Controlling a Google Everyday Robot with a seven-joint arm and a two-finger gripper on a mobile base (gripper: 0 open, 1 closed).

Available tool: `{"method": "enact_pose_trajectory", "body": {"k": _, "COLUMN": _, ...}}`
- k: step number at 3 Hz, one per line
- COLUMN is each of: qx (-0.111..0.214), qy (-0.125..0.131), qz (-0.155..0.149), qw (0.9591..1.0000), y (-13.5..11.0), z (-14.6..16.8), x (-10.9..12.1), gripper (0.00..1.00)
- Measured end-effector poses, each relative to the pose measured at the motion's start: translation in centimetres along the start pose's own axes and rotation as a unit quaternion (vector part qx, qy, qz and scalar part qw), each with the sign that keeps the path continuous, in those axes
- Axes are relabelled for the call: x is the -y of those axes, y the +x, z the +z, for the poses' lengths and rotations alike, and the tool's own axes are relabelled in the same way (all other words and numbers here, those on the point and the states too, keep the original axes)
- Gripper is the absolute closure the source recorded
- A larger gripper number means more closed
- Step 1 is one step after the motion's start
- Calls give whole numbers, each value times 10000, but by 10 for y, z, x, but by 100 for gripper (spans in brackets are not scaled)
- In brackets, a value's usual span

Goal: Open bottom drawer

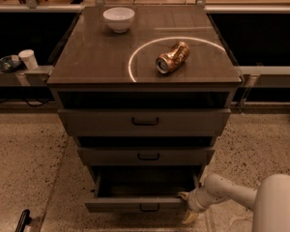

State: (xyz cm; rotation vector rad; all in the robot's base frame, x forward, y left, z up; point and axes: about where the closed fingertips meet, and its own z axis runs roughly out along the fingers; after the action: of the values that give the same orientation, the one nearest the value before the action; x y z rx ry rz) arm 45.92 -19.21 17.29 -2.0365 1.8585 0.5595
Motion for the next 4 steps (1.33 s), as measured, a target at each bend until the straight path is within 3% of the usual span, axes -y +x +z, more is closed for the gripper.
{"method": "enact_pose_trajectory", "body": {"k": 1, "qx": -54, "qy": -172, "qz": -3, "qw": 9998, "y": 4, "z": -8, "x": -20, "gripper": 50}}
{"method": "enact_pose_trajectory", "body": {"k": 2, "qx": -33, "qy": -256, "qz": 20, "qw": 9997, "y": 7, "z": -21, "x": -35, "gripper": 49}}
{"method": "enact_pose_trajectory", "body": {"k": 3, "qx": 131, "qy": -95, "qz": 85, "qw": 9998, "y": 7, "z": -42, "x": -41, "gripper": 32}}
{"method": "enact_pose_trajectory", "body": {"k": 4, "qx": 444, "qy": 402, "qz": 224, "qw": 9980, "y": 5, "z": -88, "x": -36, "gripper": 2}}
